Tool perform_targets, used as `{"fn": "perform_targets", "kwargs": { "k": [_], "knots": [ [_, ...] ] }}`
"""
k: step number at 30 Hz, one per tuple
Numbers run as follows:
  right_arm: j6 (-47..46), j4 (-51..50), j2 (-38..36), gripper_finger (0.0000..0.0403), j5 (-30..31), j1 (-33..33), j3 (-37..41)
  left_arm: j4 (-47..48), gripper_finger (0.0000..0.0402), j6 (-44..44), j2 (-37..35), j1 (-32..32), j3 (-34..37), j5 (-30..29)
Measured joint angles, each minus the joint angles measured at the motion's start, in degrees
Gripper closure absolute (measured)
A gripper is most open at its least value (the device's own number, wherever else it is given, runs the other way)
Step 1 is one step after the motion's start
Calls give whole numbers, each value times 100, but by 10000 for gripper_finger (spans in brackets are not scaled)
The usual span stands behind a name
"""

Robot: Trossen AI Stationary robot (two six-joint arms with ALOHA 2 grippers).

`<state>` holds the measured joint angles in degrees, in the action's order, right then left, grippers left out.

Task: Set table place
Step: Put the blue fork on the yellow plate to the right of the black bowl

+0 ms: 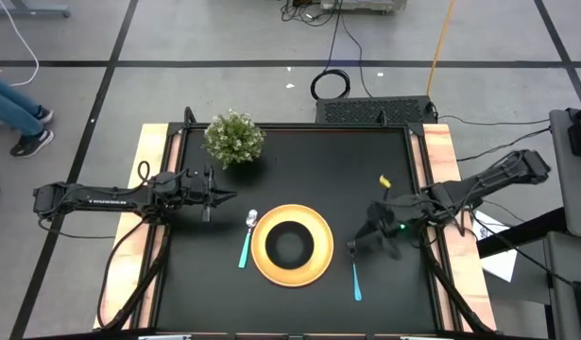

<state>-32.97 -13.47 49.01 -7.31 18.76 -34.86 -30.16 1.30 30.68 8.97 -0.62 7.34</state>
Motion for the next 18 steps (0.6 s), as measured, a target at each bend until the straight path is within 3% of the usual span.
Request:
{"fn": "perform_targets", "kwargs": {
  "k": [3, 8, 15, 18],
  "knots": [
    [1751, 16, 149, 199, -5, 217, -272, -1, 371, -23, 0, 0, 0, 1],
    [3910, 221, 262, 199, 19, 324, -318, -3, 371, -37, 0, -1, 0, 0],
    [5521, -16, 520, 199, 1038, 370, -318, -1, 371, -13, 2, -1, 0, 0],
    [6062, -762, 543, 199, 1228, 396, -406, -7, 371, -9, 0, -2, 0, -94]
  ]
}}
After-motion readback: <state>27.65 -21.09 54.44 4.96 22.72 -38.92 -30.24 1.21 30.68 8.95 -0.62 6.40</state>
